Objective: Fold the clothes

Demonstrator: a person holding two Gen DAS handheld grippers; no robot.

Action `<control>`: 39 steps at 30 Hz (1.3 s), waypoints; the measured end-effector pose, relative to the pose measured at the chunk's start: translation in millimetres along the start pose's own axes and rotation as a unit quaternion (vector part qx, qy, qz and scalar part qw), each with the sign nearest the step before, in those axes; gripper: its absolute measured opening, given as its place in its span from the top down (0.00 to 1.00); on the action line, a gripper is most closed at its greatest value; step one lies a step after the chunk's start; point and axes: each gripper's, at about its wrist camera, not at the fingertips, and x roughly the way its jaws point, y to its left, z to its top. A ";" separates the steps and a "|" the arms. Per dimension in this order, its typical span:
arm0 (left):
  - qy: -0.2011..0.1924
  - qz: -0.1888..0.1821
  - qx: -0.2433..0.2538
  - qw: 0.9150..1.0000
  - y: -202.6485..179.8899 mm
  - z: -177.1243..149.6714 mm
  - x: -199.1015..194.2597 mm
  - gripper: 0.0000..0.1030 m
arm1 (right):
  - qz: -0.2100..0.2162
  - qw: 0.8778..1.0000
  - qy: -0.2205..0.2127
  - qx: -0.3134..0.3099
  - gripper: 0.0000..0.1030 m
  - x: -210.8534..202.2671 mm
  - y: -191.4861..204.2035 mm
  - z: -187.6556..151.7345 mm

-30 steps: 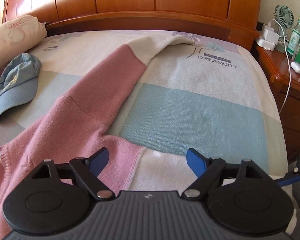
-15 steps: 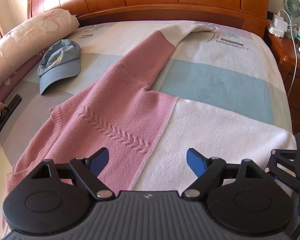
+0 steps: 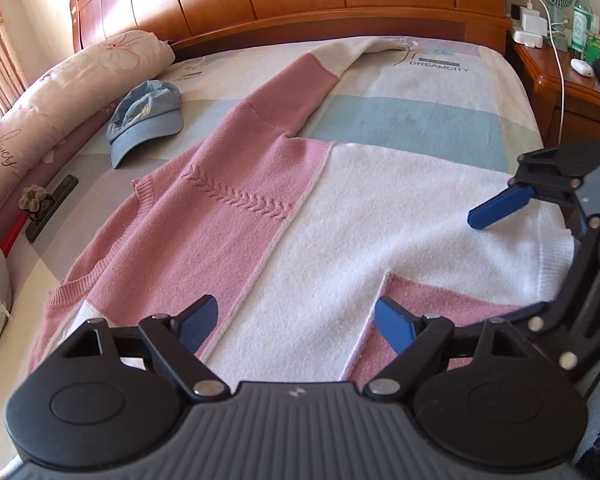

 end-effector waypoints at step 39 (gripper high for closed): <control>-0.001 -0.008 -0.134 0.991 -17.6 -83.4 -36.1 0.15 | -0.004 0.991 -0.035 0.126 0.00 -45.8 -10.6 -15.8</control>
